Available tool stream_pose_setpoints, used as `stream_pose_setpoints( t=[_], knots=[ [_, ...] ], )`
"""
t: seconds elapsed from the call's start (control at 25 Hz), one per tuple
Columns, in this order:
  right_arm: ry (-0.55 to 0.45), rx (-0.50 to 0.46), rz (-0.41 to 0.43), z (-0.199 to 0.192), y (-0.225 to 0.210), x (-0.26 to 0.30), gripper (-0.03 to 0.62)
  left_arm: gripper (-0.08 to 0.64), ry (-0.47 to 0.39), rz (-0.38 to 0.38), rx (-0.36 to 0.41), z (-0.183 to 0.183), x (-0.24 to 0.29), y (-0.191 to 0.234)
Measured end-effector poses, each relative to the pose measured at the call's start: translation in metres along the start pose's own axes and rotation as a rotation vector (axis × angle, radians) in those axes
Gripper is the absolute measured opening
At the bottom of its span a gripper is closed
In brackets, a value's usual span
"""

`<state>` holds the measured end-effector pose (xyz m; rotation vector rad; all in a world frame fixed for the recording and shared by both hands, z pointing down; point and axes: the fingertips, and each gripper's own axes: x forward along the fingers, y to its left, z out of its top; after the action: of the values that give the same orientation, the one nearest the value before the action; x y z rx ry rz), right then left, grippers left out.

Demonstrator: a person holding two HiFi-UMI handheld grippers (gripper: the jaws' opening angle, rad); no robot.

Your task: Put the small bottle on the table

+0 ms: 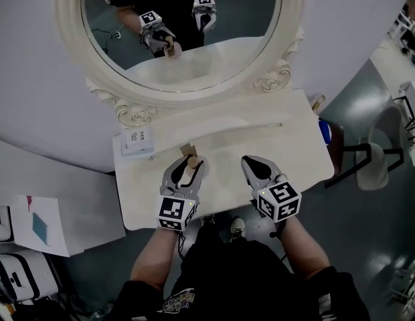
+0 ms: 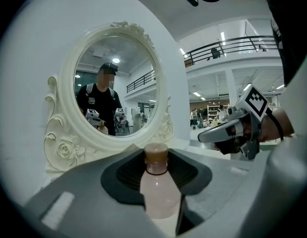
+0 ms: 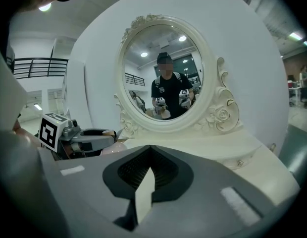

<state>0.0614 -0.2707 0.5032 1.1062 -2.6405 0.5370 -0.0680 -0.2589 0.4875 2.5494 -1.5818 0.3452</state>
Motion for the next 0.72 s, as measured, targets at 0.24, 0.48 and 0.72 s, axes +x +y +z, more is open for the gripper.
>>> stream_pose_setpoints(
  t=[0.24,0.48,0.72],
  knots=[
    [0.016,0.014,-0.029,0.001,-0.006,0.023,0.028,0.138,0.006,-0.028,0.011,-0.007,0.023,0.022],
    [0.039,0.019,-0.045,0.002,-0.009,0.048,0.028,0.138,0.017,-0.051,0.019,-0.014,0.042,0.044],
    [0.054,0.025,-0.063,0.004,-0.013,0.066,0.028,0.138,0.018,-0.058,0.023,-0.023,0.060,0.066]
  ],
)
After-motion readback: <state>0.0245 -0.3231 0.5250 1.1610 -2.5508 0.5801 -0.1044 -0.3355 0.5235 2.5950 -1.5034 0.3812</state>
